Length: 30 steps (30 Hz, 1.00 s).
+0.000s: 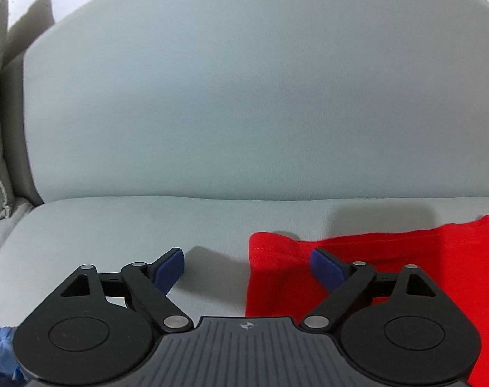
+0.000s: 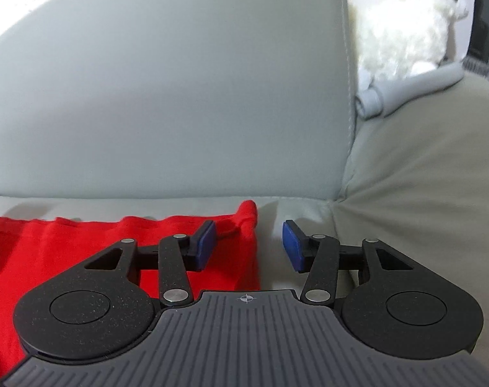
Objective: Fold clothes
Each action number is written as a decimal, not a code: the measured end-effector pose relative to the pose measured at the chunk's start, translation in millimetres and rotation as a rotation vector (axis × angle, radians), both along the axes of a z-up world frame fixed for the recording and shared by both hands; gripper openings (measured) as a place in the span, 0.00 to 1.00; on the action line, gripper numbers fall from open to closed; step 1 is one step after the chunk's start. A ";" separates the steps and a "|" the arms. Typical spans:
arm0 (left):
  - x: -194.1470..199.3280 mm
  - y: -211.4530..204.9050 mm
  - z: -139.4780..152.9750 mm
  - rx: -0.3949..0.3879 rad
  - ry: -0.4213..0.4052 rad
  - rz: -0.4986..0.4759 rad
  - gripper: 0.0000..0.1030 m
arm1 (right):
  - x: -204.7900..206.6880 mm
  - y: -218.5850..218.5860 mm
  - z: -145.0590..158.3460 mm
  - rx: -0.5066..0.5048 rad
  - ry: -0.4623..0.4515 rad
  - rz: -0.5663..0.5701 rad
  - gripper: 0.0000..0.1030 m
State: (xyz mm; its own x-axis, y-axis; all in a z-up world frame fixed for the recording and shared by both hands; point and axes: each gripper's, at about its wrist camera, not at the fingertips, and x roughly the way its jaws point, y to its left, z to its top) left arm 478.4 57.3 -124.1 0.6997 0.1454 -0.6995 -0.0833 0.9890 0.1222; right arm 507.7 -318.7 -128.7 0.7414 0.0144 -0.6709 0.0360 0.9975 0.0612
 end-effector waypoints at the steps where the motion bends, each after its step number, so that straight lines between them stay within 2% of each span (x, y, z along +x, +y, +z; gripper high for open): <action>1: -1.1 -1.1 0.3 0.000 0.000 -0.018 0.76 | 4.7 -1.6 -2.4 0.010 0.005 0.001 0.49; 2: -2.8 -2.6 0.9 0.002 -0.002 -0.040 0.61 | 6.7 -2.5 -3.1 0.016 0.010 0.003 0.45; 3: -5.7 -6.1 3.1 0.000 -0.006 -0.084 0.51 | 7.5 -3.0 -3.6 0.021 0.012 0.003 0.42; 4: -8.1 -11.0 5.7 0.007 -0.005 -0.122 0.28 | 8.1 -3.3 -3.8 0.024 0.015 0.004 0.40; 5: -10.3 -16.1 8.4 0.017 -0.003 -0.157 0.12 | 8.1 -2.6 -3.3 0.025 0.016 0.008 0.33; 6: -12.5 -21.3 11.1 0.026 -0.001 -0.191 0.05 | 7.9 -2.0 -2.6 0.024 0.017 0.011 0.17; 7: -13.4 -24.1 12.6 0.032 0.003 -0.205 0.05 | 7.0 0.4 -0.3 0.023 0.019 0.022 0.08; 9: -18.8 -28.4 21.4 0.042 -0.001 -0.198 0.05 | 5.3 5.5 4.1 0.007 0.023 0.031 0.05; 11: -24.0 -28.0 31.1 0.041 -0.011 -0.185 0.05 | -1.8 15.0 13.9 -0.042 0.016 0.031 0.05; 14: -39.9 -29.0 57.2 0.050 -0.045 -0.181 0.05 | -12.5 19.7 31.1 -0.063 0.004 0.025 0.05; 21: -85.1 -33.2 116.8 0.060 -0.095 -0.163 0.05 | -52.9 24.0 88.5 -0.041 -0.042 0.034 0.05; 25: -118.6 -37.1 148.7 0.053 -0.111 -0.158 0.05 | -97.4 29.7 130.1 -0.059 -0.073 0.050 0.05; 27: -138.1 -38.7 164.2 0.053 -0.114 -0.162 0.05 | -110.9 30.1 140.4 -0.053 -0.074 0.052 0.05; 30: -178.7 -40.5 190.5 0.052 -0.108 -0.176 0.05 | -153.4 34.1 163.4 -0.077 -0.090 0.072 0.05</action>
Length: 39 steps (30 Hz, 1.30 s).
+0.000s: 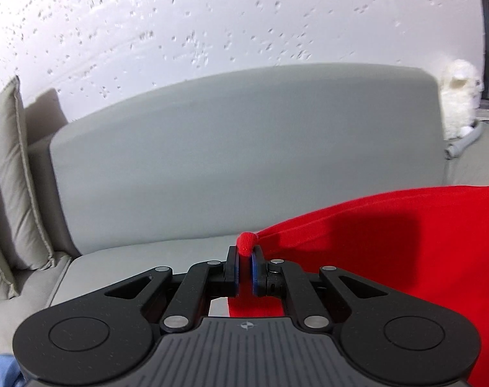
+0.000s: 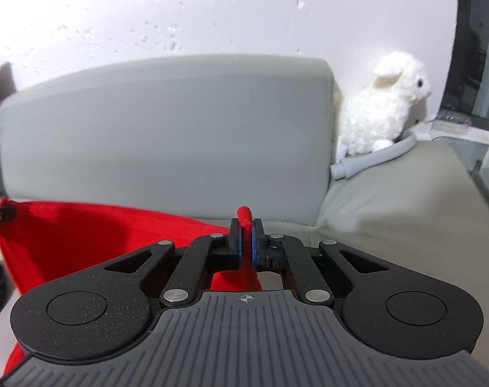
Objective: Fold clothes
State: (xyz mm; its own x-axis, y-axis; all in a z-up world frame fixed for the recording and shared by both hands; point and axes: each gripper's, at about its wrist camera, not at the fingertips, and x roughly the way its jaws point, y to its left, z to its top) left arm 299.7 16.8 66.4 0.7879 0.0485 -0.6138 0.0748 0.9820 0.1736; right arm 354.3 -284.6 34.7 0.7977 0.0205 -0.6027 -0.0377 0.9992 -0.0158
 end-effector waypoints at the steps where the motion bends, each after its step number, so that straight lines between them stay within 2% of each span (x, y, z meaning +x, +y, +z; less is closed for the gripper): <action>1: -6.2 -0.6 1.9 0.001 0.001 -0.001 0.05 | -12.4 1.4 5.9 -0.009 -0.004 0.008 0.05; 3: -31.7 -4.5 9.7 -0.003 0.003 0.004 0.05 | -33.5 3.6 15.6 -0.020 -0.010 0.020 0.05; 8: -82.8 -11.4 6.7 -0.051 0.030 0.056 0.05 | -98.2 9.9 32.4 -0.036 -0.035 0.055 0.05; 13: -129.3 -3.5 -8.2 -0.108 0.087 0.100 0.05 | -154.4 24.3 29.0 -0.065 -0.044 0.101 0.05; 17: -151.8 2.4 -27.4 -0.110 0.121 0.121 0.05 | -196.3 35.1 13.6 -0.075 -0.016 0.128 0.05; 22: -174.4 -3.0 -46.5 -0.092 0.143 0.148 0.05 | -221.8 30.6 -7.6 -0.087 0.014 0.128 0.05; 27: -185.5 -3.5 -56.6 -0.058 0.146 0.169 0.05 | -241.4 12.5 -18.9 -0.057 0.041 0.107 0.05; 31: -199.1 -3.7 -56.2 -0.049 0.144 0.159 0.05 | -251.4 4.7 -19.7 -0.065 0.047 0.110 0.05; 33: -208.4 -1.5 -53.9 -0.068 0.138 0.154 0.05 | -255.9 3.5 -18.5 -0.064 0.043 0.117 0.05; 39: -244.1 10.4 -49.3 -0.105 0.132 0.135 0.05 | -286.7 4.2 -7.4 -0.071 -0.019 0.171 0.05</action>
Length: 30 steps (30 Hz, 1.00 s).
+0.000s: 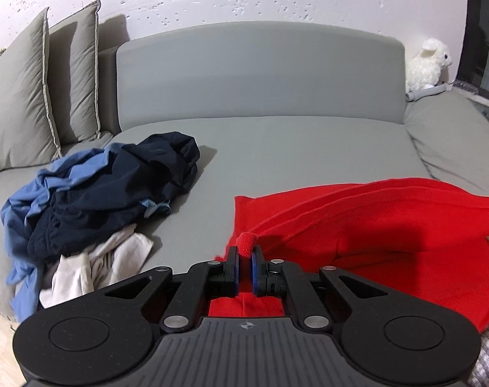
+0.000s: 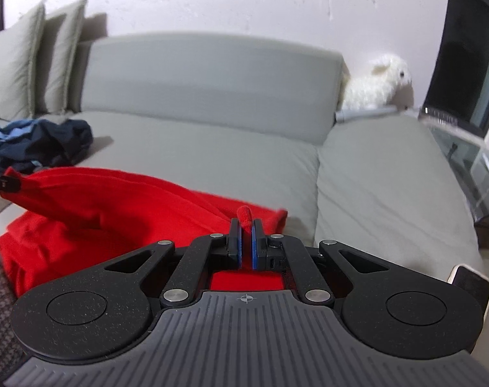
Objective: Fold clothes
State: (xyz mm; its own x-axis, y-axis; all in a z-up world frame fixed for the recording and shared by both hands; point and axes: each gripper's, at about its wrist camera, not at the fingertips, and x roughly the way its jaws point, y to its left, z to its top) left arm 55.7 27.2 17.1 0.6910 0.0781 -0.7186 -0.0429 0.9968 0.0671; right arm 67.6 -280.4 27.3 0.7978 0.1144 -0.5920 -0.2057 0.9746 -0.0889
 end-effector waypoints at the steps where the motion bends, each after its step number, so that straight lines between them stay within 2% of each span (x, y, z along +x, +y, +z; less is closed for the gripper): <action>1: -1.2 1.7 -3.9 0.005 0.024 0.001 0.05 | -6.5 0.2 2.1 -0.009 -0.011 0.012 0.05; 3: -2.0 5.3 -13.3 0.015 0.083 0.005 0.08 | -19.8 0.2 2.2 -0.050 -0.021 0.038 0.05; 4: -1.1 6.7 -17.7 0.015 0.116 0.005 0.13 | -20.5 0.3 0.9 -0.061 -0.014 0.043 0.05; 6: -2.0 11.2 -28.9 0.021 0.216 0.011 0.19 | -23.0 -1.1 -6.1 -0.098 0.022 0.062 0.08; 7: -3.9 12.0 -29.2 0.021 0.223 0.011 0.30 | -21.8 -2.9 -11.7 -0.110 0.066 0.068 0.12; 8: -9.6 12.9 -26.7 0.020 0.214 0.005 0.44 | -20.4 -5.8 -16.7 -0.114 0.124 0.068 0.21; 9: -16.0 13.1 -23.4 0.018 0.200 -0.010 0.47 | -20.7 -9.4 -18.5 -0.105 0.166 0.061 0.30; 11: -29.3 11.5 -16.4 0.007 0.170 -0.055 0.52 | -25.4 -14.7 -16.2 -0.080 0.184 0.055 0.40; 13: -38.0 6.8 -13.5 -0.015 0.162 -0.098 0.58 | -31.6 -18.7 -11.2 -0.047 0.191 0.057 0.41; 16: -41.7 -2.3 -18.3 -0.066 0.190 -0.125 0.58 | -35.9 -17.5 -6.9 0.025 0.228 0.062 0.44; 19: -47.2 -2.1 -24.3 -0.164 0.216 -0.067 0.58 | -36.0 -13.6 -7.8 0.072 0.263 0.041 0.44; 21: -53.3 2.3 -25.1 -0.189 0.199 -0.005 0.57 | -38.5 -14.5 -11.2 0.158 0.309 0.000 0.44; 23: -55.4 8.1 -21.3 -0.211 0.159 0.029 0.53 | -42.0 -16.6 -16.3 0.201 0.338 -0.033 0.44; 25: -52.4 16.5 -16.8 -0.243 0.109 0.067 0.52 | -47.4 -17.1 -24.3 0.217 0.359 -0.052 0.43; 26: -47.9 19.2 -16.3 -0.237 0.096 0.086 0.45 | -49.1 -16.3 -28.2 0.213 0.365 -0.055 0.41; 28: -37.1 25.8 -17.6 -0.237 0.095 0.116 0.39 | -48.2 -17.0 -30.1 0.219 0.363 -0.071 0.40; 30: -26.9 31.8 -19.8 -0.251 0.105 0.130 0.39 | -46.6 -19.5 -30.3 0.233 0.359 -0.090 0.40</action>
